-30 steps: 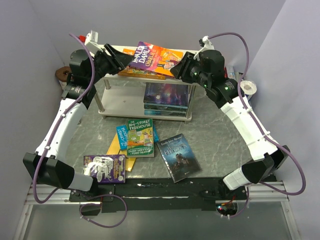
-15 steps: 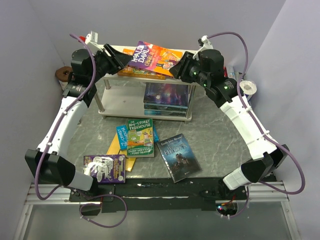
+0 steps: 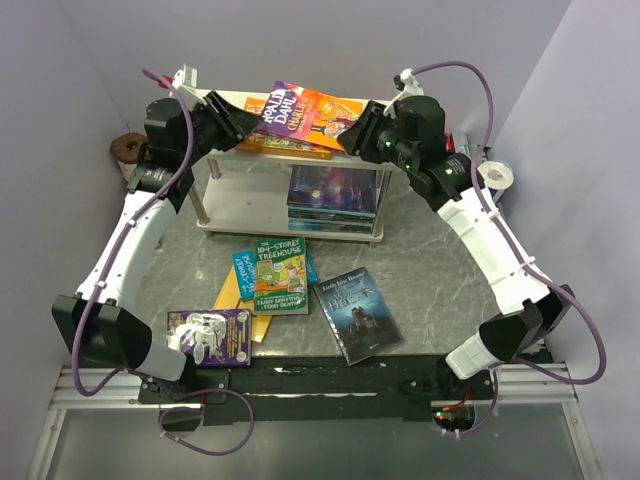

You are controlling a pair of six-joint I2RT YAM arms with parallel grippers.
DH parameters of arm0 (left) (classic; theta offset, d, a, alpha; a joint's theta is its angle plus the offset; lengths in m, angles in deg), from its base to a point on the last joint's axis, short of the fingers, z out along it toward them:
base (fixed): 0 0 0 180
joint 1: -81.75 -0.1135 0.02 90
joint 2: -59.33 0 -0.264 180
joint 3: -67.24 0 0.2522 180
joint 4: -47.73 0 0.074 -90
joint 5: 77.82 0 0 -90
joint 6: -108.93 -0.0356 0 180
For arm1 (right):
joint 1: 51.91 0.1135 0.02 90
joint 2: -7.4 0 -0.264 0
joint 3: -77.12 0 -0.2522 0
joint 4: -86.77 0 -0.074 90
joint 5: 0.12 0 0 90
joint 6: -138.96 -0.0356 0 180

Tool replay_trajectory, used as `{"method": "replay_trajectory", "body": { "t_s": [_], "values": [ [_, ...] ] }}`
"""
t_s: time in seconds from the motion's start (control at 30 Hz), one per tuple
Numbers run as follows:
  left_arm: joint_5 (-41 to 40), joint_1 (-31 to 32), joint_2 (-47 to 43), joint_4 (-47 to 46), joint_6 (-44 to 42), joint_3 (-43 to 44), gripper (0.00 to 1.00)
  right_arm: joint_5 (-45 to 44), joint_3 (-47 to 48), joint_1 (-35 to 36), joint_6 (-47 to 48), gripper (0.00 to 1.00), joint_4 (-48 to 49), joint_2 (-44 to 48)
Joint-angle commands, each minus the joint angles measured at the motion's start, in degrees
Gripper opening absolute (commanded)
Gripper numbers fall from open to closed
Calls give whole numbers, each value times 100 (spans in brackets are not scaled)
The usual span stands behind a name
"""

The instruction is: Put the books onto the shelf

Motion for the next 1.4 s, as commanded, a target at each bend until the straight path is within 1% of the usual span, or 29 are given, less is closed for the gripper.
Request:
{"method": "replay_trajectory", "body": {
  "t_s": [0.0,0.13,0.63,0.97,1.23,1.37],
  "values": [
    [321,14,-240,-204,29,92,40,115,367,14,9,45,254,-64],
    [365,14,-398,-239,12,13,40,159,525,49,8,43,219,-161],
    [32,-30,-838,24,-208,-294,40,194,1035,278,17,41,52,-618],
    [-39,-249,-820,7,-129,-497,40,185,973,313,-9,41,69,-654],
    [-127,-267,-891,24,-94,-550,40,168,1158,322,52,41,-53,-715],
    [-153,-276,-908,51,-103,-550,40,177,1105,322,35,41,-19,-698]
  ]
}}
